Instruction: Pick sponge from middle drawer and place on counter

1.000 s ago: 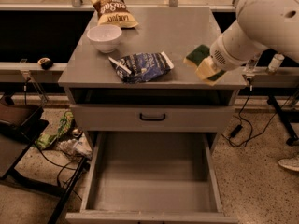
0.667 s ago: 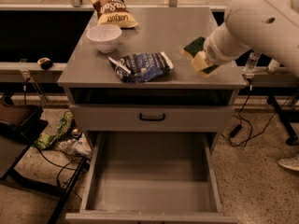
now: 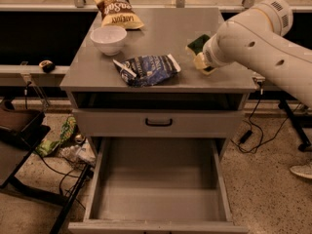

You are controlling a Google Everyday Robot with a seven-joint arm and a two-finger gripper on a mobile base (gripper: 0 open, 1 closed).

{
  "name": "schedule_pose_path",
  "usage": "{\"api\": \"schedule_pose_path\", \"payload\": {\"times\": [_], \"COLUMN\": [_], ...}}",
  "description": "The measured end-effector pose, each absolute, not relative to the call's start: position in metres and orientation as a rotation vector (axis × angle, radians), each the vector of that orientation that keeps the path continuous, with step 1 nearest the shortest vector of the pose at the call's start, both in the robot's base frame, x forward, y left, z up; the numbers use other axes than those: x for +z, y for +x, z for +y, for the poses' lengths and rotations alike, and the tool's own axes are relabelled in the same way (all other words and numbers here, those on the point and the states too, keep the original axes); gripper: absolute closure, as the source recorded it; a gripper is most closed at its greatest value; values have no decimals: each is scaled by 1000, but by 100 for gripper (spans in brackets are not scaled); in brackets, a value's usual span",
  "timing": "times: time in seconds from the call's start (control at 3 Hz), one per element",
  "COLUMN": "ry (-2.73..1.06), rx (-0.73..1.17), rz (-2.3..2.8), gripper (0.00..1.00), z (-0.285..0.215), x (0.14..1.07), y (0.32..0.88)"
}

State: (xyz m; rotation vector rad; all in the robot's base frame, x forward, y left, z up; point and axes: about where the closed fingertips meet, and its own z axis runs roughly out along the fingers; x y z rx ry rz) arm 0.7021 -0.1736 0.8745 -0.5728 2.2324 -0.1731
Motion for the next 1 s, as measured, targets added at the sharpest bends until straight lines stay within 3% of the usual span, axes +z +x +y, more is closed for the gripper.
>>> {"api": "schedule_pose_path", "payload": {"times": [0.33, 1.0], "ry": [-573, -573], "rx": [-200, -200], "rz": [2199, 2199], "gripper": [97, 50], "z": [-164, -164], "x": [863, 863], "y": [727, 727]}}
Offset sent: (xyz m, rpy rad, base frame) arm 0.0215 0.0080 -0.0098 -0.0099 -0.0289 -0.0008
